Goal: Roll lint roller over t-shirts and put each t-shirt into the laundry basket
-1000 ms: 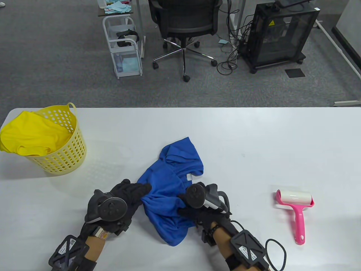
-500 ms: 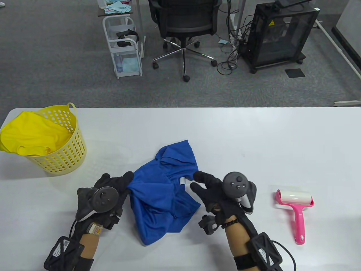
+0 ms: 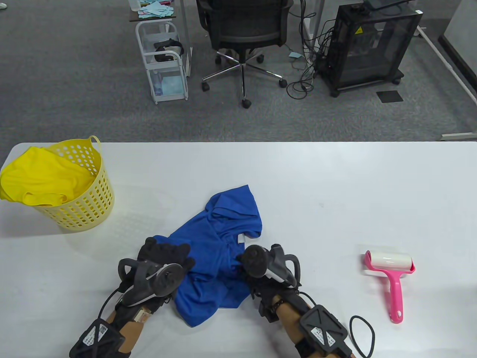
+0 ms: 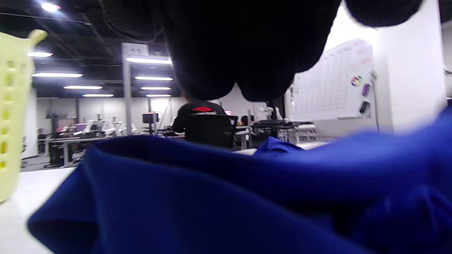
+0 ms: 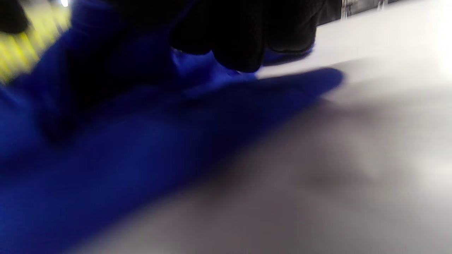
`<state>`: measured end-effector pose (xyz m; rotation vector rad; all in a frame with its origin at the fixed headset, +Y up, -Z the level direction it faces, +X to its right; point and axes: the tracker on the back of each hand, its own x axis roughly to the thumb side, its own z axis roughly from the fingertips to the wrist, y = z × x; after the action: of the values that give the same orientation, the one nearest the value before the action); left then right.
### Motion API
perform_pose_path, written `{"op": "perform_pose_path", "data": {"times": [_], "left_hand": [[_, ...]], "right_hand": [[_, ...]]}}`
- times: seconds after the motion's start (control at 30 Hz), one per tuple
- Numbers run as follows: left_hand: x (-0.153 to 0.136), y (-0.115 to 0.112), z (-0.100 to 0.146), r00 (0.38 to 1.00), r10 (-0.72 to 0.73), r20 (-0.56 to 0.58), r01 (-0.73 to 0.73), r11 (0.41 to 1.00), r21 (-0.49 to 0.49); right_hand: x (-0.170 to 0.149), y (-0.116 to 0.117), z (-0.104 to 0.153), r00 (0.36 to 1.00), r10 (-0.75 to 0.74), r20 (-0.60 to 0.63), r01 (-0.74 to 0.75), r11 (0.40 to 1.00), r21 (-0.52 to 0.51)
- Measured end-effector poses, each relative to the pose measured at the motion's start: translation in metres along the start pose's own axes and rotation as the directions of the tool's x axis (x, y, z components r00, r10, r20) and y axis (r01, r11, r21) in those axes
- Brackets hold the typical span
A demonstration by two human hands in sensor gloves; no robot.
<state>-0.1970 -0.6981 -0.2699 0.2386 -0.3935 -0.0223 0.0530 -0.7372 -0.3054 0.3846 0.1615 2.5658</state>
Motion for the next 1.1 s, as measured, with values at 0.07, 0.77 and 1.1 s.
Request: {"op": "perform_pose_path", "data": {"times": [0.07, 0.77, 1.1], "left_hand": [[0.007, -0.008, -0.001, 0.998, 0.062, 0.030, -0.060, 0.997, -0.052], [-0.048, 0.023, -0.008, 0.967, 0.063, -0.247, -0.020, 0.985, 0.174], [-0.093, 0.044, 0.005, 0.906, 0.297, -0.302, -0.241, 0.947, 0.211]], "right_hand": [[-0.001, -0.014, 0.005, 0.959, -0.281, 0.021, 0.282, 0.958, -0.056], [-0.014, -0.130, 0.053, 0.486, -0.749, 0.451, 0.861, 0.500, -0.098], [-0.079, -0.131, 0.054, 0.477, -0.826, 0.300, 0.832, 0.314, -0.457]]}}
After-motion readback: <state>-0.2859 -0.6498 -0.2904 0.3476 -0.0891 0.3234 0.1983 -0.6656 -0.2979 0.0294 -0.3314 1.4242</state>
